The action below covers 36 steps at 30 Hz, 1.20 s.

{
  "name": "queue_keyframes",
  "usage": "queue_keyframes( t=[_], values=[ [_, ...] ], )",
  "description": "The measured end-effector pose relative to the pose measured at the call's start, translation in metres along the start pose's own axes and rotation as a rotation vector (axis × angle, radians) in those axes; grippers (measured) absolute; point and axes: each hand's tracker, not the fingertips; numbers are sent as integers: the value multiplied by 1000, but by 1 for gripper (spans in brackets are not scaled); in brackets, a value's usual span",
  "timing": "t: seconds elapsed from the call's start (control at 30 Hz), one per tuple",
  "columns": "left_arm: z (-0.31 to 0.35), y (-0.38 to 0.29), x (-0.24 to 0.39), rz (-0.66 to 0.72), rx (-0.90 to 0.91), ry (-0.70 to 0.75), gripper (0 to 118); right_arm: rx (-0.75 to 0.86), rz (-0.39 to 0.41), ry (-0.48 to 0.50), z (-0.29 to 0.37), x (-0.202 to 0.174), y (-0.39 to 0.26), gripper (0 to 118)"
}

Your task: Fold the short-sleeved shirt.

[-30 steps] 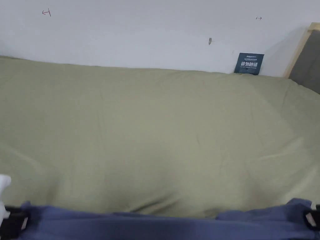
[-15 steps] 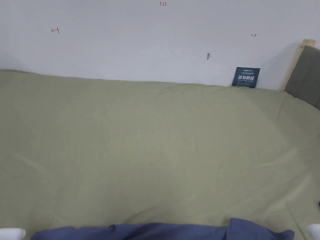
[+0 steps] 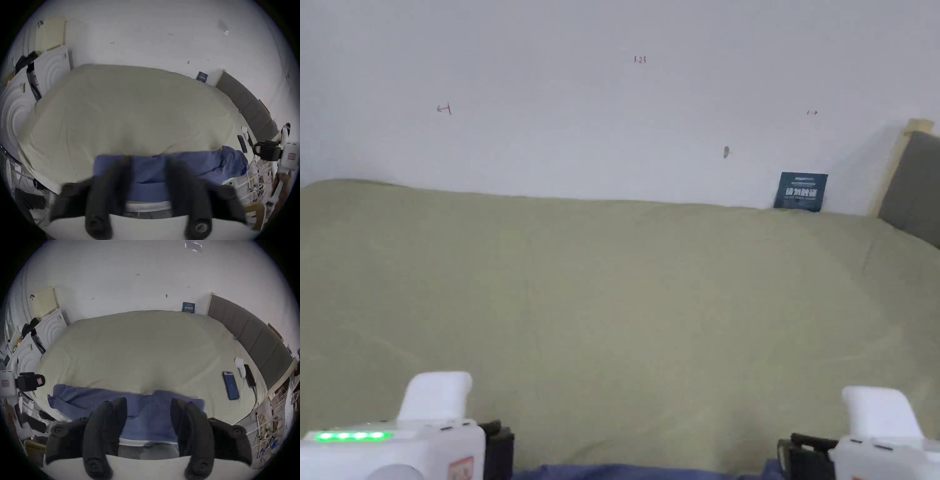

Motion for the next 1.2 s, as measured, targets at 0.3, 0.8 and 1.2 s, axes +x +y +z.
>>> queue_keyframes(
  t=[0.3,0.8,1.2],
  values=[
    [-15,-71,100,-144,72,73,0,46,70,-39,-35,-67,-69,0],
    [-22,-21,-15,132,-36,-274,0,138,41,29,5,-47,-41,1],
    [-44,-55,-221,547,-236,-565,118,124,-40,86,13,-23,-22,1]
  ],
)
